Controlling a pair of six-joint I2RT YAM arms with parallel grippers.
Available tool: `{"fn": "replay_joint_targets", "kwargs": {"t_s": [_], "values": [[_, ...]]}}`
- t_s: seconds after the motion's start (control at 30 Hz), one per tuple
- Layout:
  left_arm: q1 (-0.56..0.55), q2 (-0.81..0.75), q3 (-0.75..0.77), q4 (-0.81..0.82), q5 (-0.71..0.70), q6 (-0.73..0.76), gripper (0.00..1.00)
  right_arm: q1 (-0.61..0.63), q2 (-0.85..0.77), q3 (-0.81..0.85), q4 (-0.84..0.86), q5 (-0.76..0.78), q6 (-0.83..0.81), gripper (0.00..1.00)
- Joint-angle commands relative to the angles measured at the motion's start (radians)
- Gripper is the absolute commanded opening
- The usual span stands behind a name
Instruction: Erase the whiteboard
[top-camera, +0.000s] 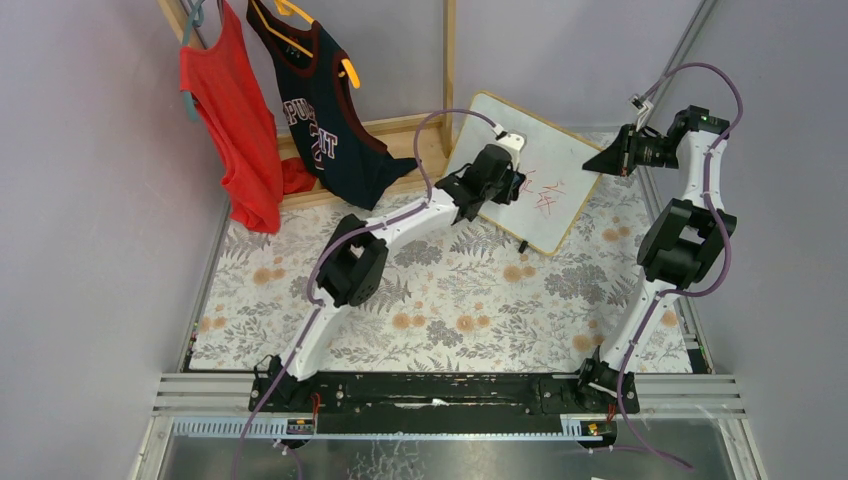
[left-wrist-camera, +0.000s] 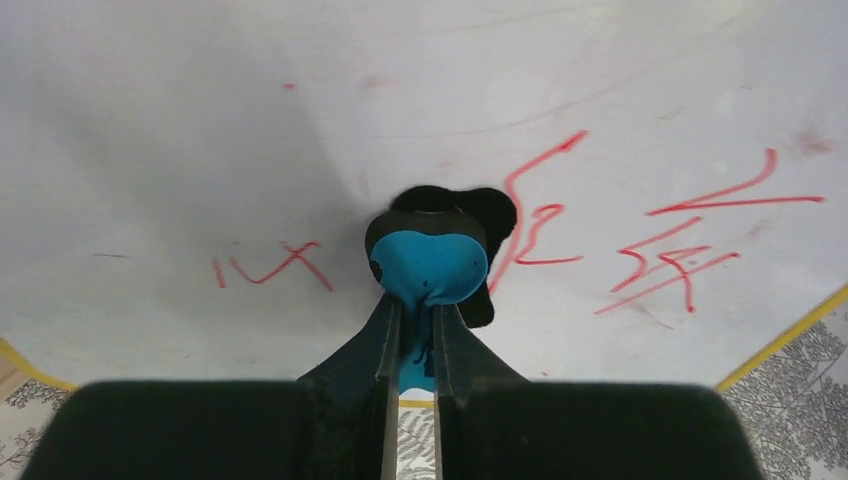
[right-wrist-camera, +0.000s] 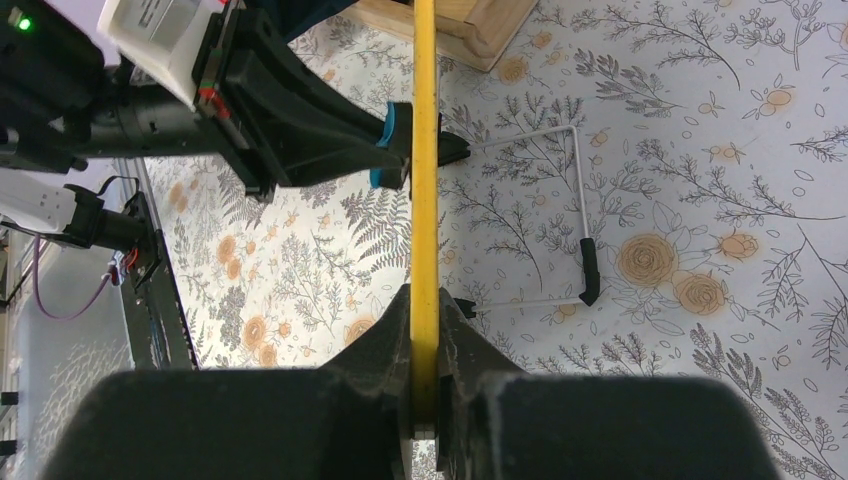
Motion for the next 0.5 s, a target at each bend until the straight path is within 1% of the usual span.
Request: {"fn": "replay_joint_targets", "kwargs": {"t_s": [0.0,0.1,0.23,0.37,0.47], "values": [[0.105,-0.037,-0.065,0.045,0.013,-0.021,0.00,0.041,-0.003,-0.005,-0.045,0.081,-0.084,0.00],[0.163,-0.060,-0.105,0.052,0.012,-0.012,0.00,0.041,0.001,-0.003,-0.045,0.081,-0.083,0.00],[0.202,-0.075,-0.127,0.051,-0.004,0.011,0.00,0.041,0.004,0.001,-0.045,0.081,-0.084,0.00],[0.201,-0.067,-0.119,0.051,0.019,0.005,0.00,0.041,0.006,0.002,-0.047,0.081,-0.084,0.00],[0.170,-0.052,-0.096,0.049,0.023,-0.001,0.00,0.041,0.004,0.002,-0.047,0.081,-0.083,0.00]]}}
